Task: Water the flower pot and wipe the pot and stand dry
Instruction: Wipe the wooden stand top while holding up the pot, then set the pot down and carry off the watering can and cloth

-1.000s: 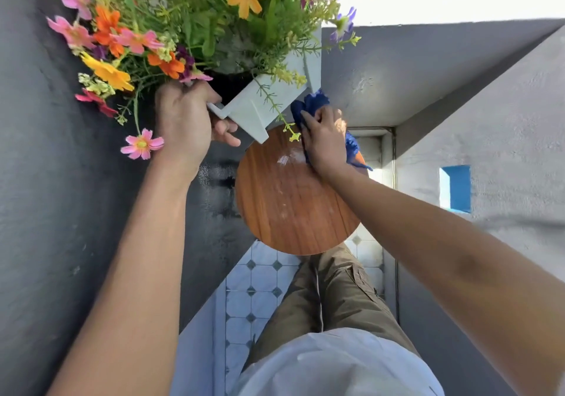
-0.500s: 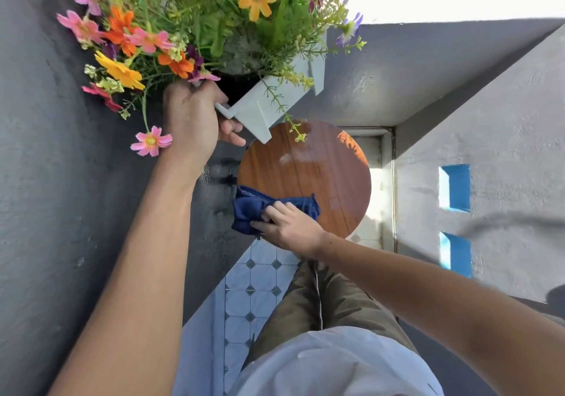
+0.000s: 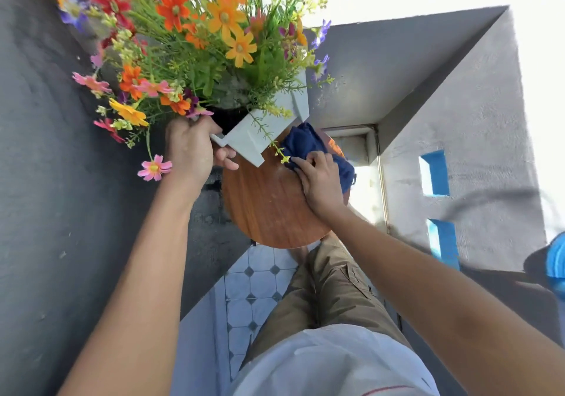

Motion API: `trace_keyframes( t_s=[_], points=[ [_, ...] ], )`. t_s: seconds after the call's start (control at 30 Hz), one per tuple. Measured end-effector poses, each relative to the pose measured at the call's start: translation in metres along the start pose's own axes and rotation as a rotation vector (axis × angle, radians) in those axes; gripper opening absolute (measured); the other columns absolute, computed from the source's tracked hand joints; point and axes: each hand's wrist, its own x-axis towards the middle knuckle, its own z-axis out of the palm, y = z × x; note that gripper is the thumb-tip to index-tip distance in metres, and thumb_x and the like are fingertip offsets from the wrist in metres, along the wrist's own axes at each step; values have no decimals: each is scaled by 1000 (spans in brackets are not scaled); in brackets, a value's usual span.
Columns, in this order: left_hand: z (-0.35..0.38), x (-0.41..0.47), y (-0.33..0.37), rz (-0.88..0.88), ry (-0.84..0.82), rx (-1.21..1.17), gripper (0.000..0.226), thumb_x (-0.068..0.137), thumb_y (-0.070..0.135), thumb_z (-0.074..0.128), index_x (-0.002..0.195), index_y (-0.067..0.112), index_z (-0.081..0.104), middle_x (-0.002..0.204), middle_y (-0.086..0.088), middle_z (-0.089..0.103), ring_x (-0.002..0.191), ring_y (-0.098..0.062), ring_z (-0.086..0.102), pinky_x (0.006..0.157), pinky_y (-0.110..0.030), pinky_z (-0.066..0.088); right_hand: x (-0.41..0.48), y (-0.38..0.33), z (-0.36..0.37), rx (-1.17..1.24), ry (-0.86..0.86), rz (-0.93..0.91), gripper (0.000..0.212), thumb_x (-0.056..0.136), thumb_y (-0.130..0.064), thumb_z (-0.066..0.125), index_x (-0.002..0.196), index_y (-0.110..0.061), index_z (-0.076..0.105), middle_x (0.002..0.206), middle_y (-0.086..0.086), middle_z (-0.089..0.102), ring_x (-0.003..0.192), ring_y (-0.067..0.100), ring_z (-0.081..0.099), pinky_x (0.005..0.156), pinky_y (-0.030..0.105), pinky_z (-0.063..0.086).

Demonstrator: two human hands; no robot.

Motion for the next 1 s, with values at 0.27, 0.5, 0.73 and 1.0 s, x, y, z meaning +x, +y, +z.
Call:
trace_keyframes(
  t_s=[0.27, 0.5, 0.73, 1.0],
  points=[
    [12, -26, -25, -63, -41, 101, 20, 85, -5, 45, 67, -4, 54, 48, -17, 50, 32, -16, 51, 38, -32, 54, -91, 25, -26, 106, -261, -107, 24, 97, -32, 54, 110, -27, 74, 101, 1, 60, 91, 23, 53, 77, 39, 44],
    [18, -43, -44, -130, -133, 220, 19, 85, -6, 52, 69, -10, 61, 51, -18, 54, 24, -14, 43, 33, -24, 49, -95, 31, -89, 680, -59, 640, 23, 102, -22, 52, 113, -15, 70, 104, 6, 70, 96, 22, 63, 86, 36, 48],
    [5, -60, -71, -167, -242, 391, 14, 90, -8, 49, 93, -15, 61, 64, -24, 55, 24, -14, 52, 29, -16, 38, -102, 35, -127, 834, 59, 802, 26, 105, -27, 47, 116, -13, 66, 99, 12, 67, 80, 23, 60, 65, 31, 48],
    [-4, -68, -92, -224, -210, 439, 19, 98, -1, 46, 92, -4, 64, 59, -10, 52, 25, -2, 50, 38, -10, 41, -106, 11, -128, 1006, 48, 830, 22, 105, -21, 49, 98, -12, 68, 84, 4, 67, 73, 15, 57, 66, 30, 47]
  ],
)
